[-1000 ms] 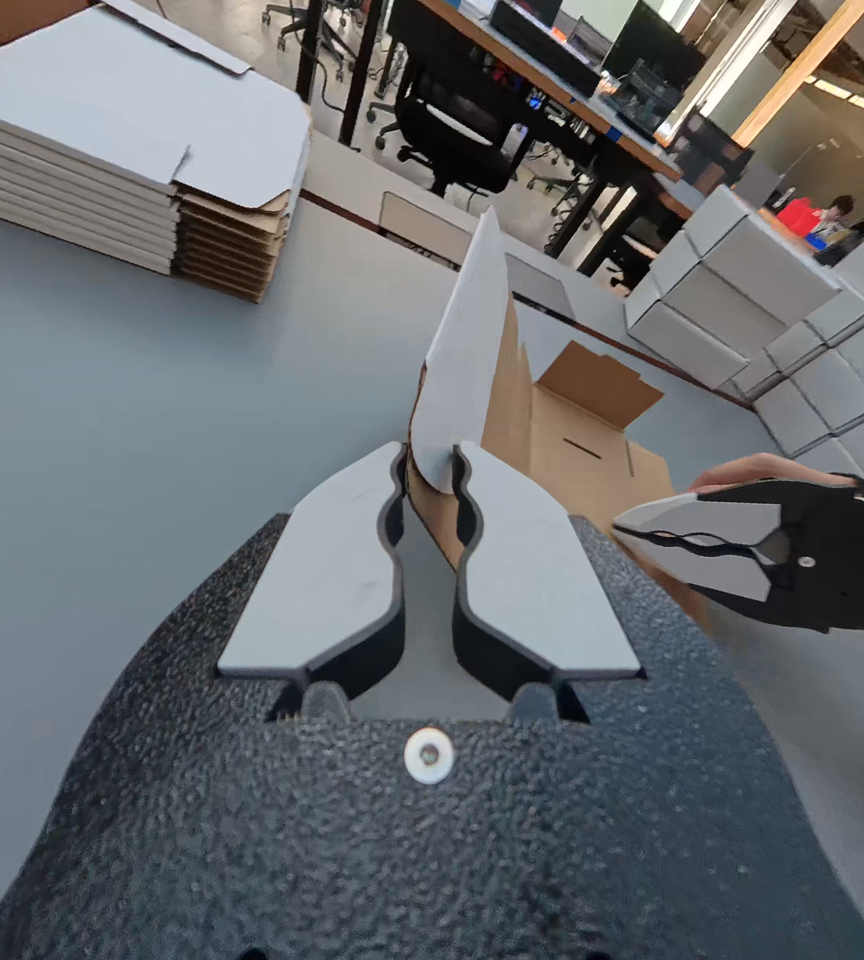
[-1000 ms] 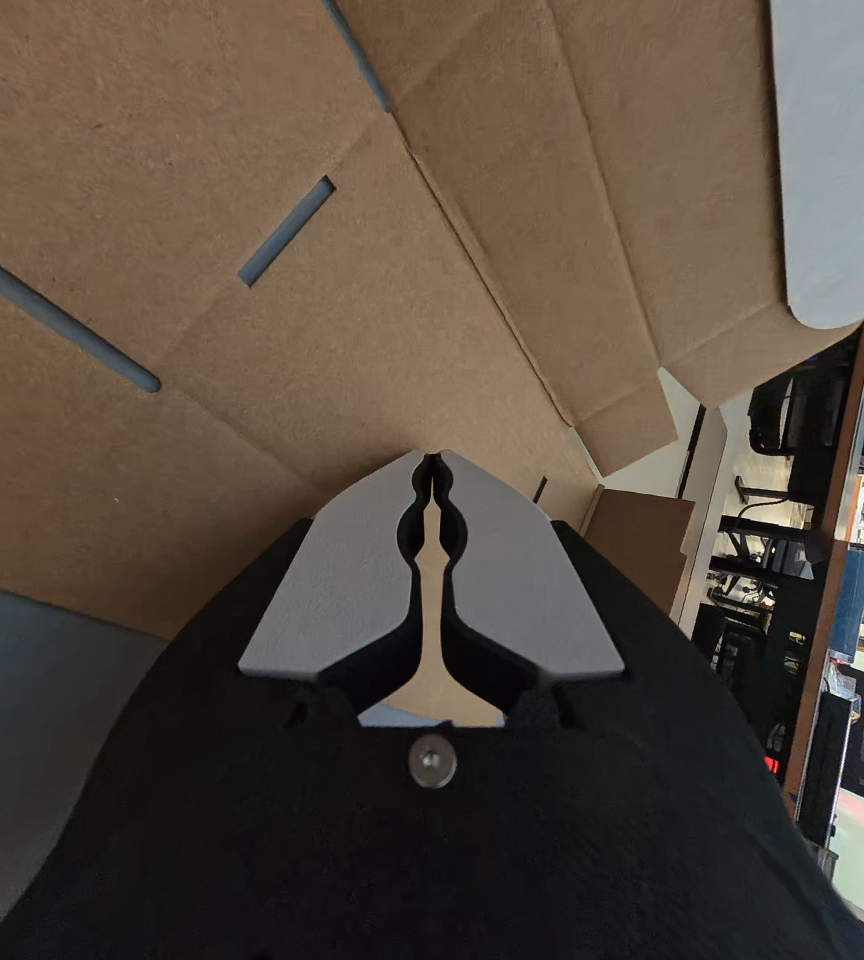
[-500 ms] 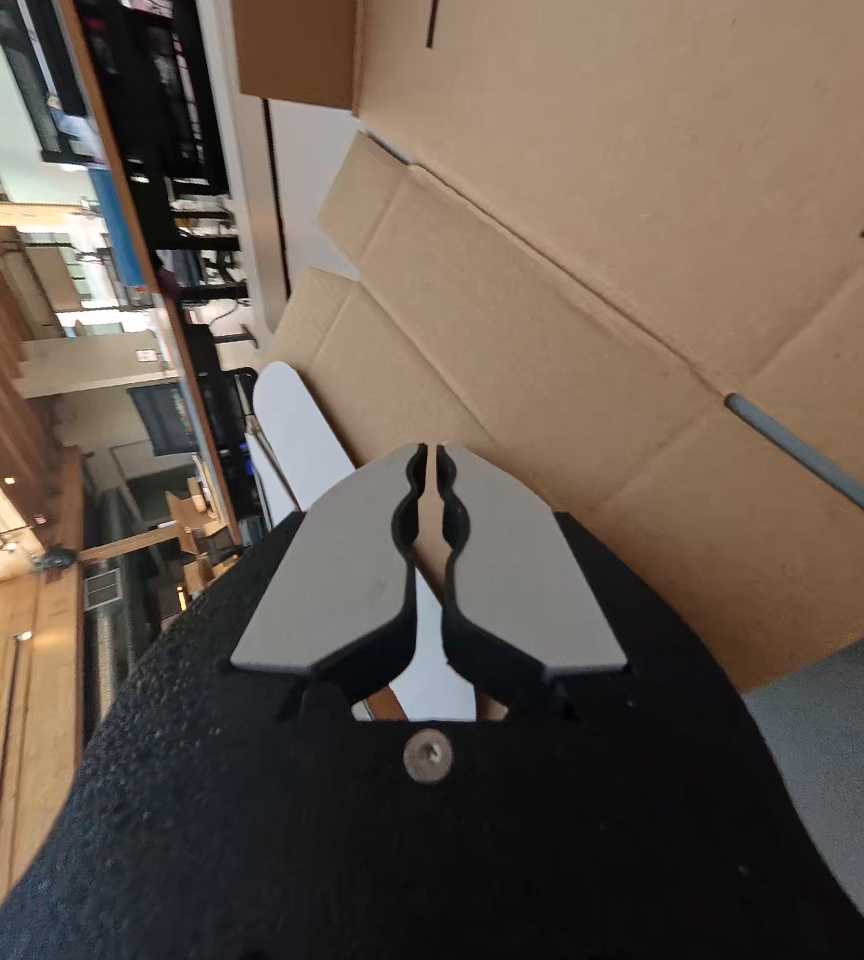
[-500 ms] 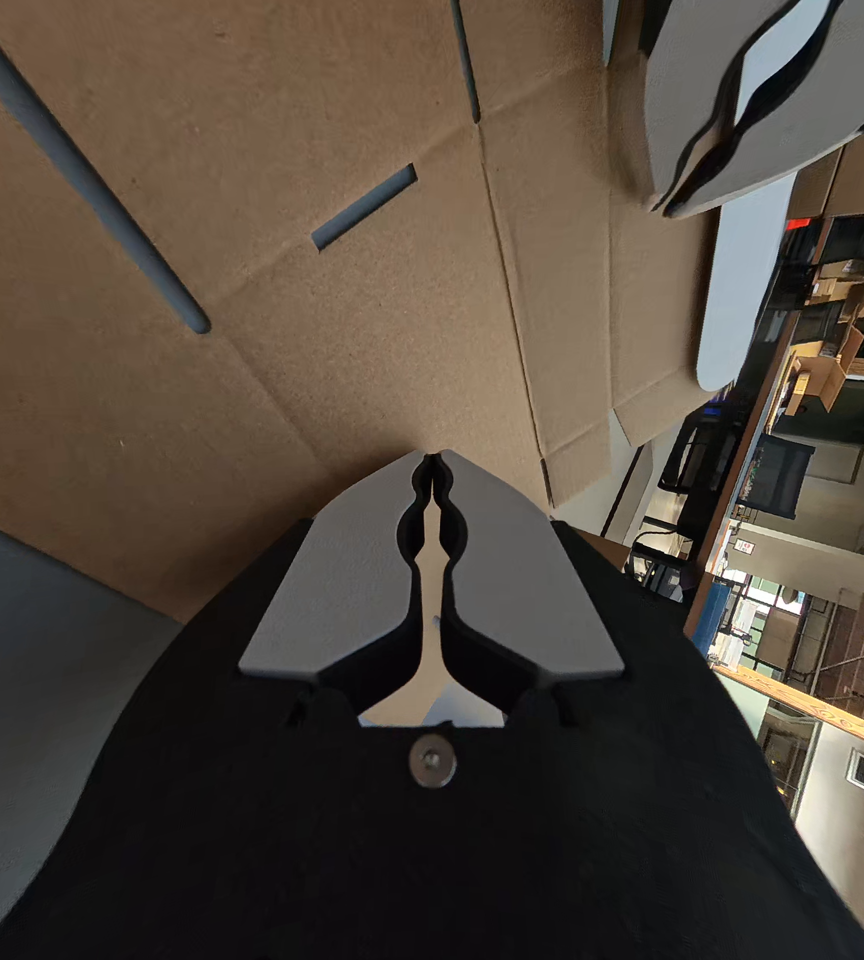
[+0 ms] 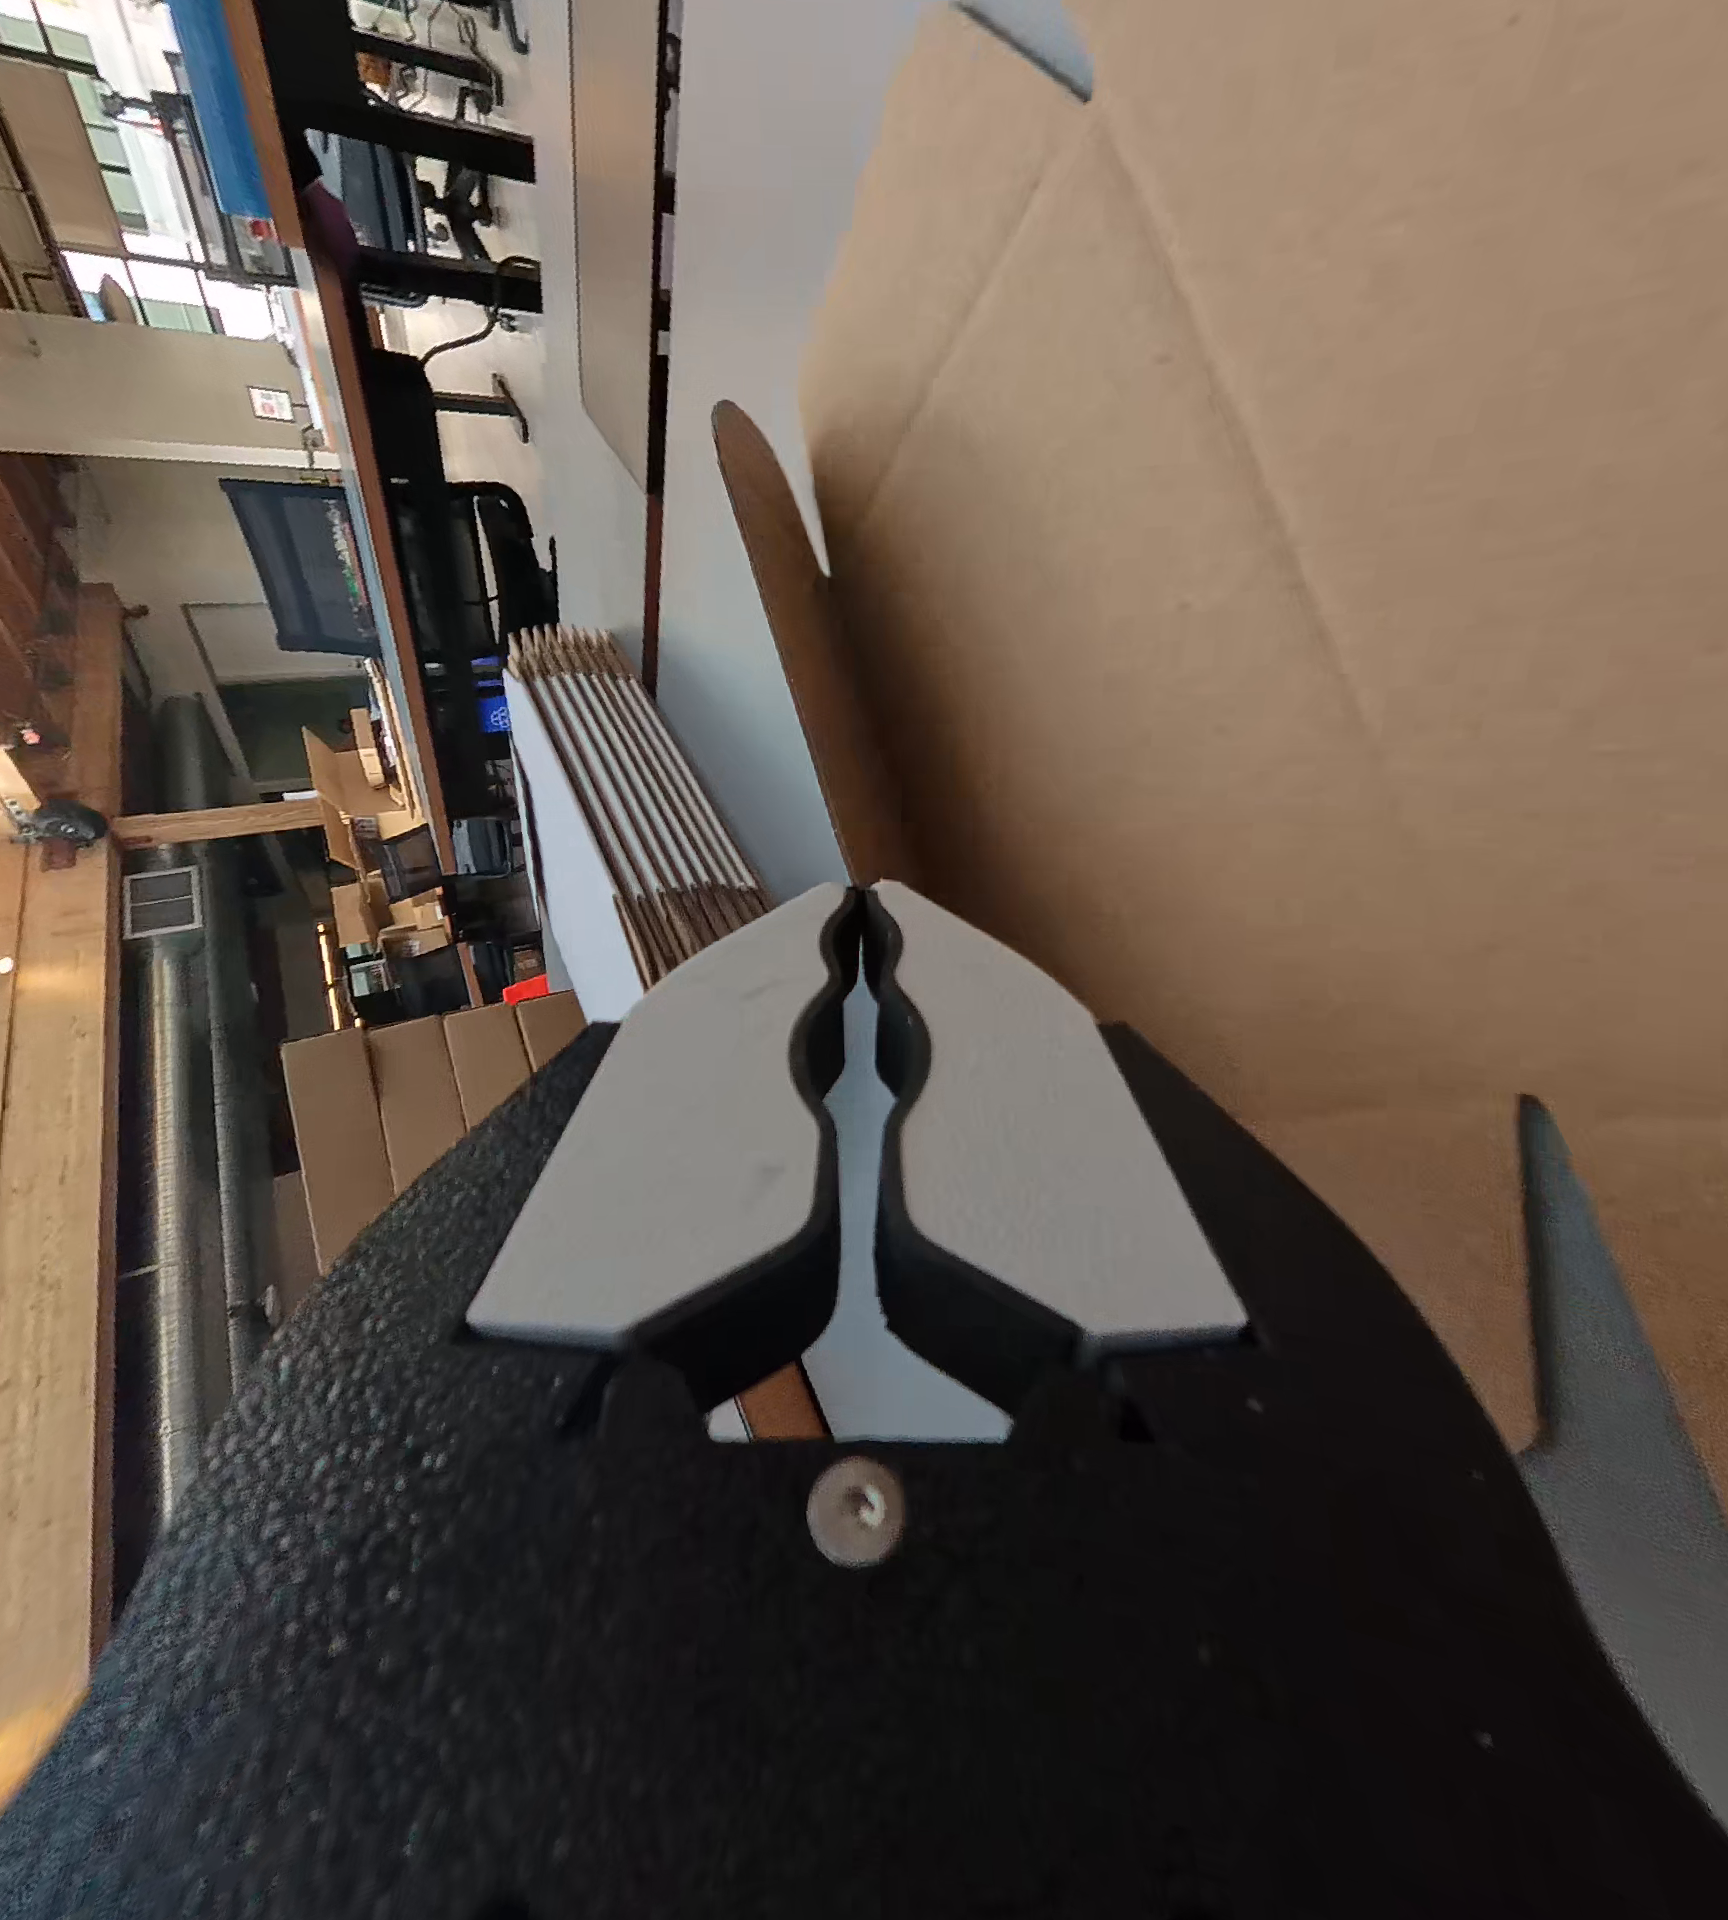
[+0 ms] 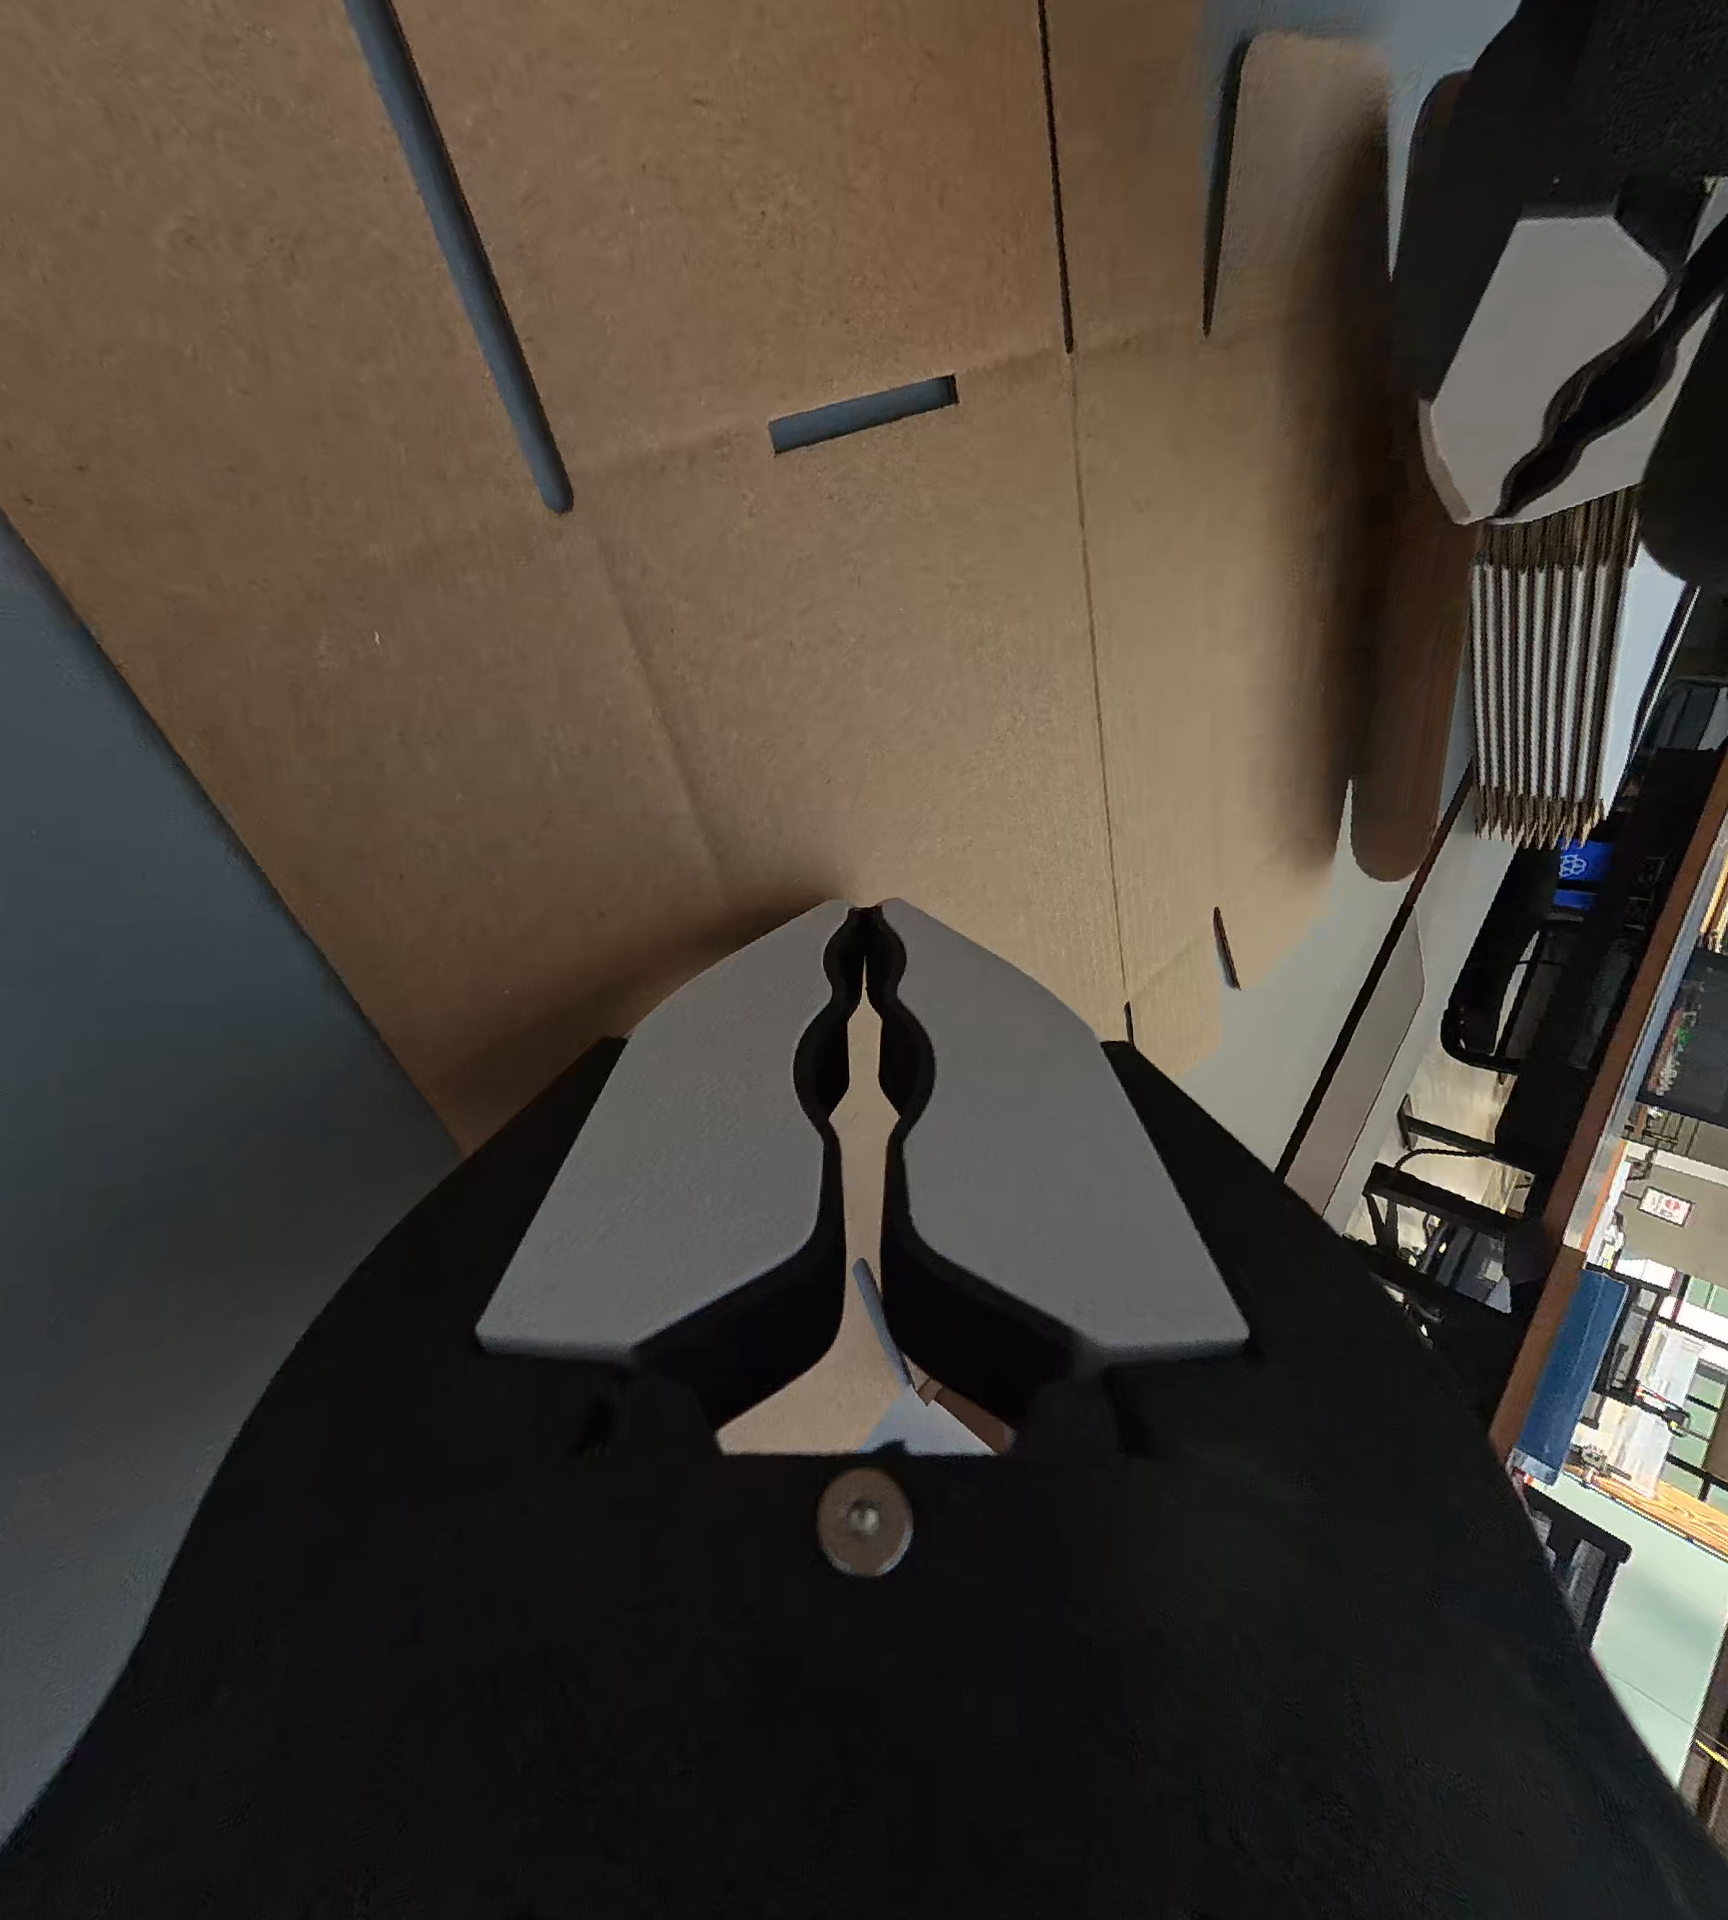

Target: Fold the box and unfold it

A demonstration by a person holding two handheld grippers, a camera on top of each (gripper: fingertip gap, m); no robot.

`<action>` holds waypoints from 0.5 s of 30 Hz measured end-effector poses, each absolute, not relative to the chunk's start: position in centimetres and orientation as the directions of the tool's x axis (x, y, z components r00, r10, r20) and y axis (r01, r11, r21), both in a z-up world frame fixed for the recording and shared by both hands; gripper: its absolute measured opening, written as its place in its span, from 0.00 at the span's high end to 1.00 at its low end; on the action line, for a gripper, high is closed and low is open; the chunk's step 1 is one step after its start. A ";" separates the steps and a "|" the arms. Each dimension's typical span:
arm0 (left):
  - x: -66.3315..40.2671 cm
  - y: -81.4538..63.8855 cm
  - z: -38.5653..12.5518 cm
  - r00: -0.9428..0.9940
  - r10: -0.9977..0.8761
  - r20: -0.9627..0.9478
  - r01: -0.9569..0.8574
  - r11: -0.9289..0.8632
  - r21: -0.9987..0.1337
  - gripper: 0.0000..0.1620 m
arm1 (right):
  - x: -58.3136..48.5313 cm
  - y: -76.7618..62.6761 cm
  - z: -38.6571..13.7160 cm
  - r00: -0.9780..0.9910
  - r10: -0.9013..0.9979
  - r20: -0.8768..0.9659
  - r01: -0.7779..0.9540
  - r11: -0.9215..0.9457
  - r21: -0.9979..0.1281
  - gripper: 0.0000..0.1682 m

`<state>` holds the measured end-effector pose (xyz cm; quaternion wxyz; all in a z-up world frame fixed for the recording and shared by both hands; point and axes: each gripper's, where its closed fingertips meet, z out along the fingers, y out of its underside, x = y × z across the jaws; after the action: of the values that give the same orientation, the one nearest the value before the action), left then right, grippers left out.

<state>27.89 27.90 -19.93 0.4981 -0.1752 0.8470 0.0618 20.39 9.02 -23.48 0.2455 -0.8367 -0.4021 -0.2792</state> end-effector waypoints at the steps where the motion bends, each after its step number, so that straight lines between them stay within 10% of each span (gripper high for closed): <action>1: 28.1 28.4 -19.5 -0.428 -0.232 -0.874 -0.366 0.928 -0.067 1.00 | 20.4 9.0 -23.5 0.521 0.536 0.664 0.810 -0.555 -0.188 1.00; 15: 29.0 34.2 -23.4 -0.602 -0.313 -0.735 -0.446 0.895 -0.016 1.00 | 20.7 7.2 -23.5 0.630 0.522 0.574 0.748 -0.606 -0.270 1.00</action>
<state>28.99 34.22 -23.42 0.3921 -0.2129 0.8910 0.0845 20.70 7.19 -23.55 0.2505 -0.8674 -0.3662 -0.2252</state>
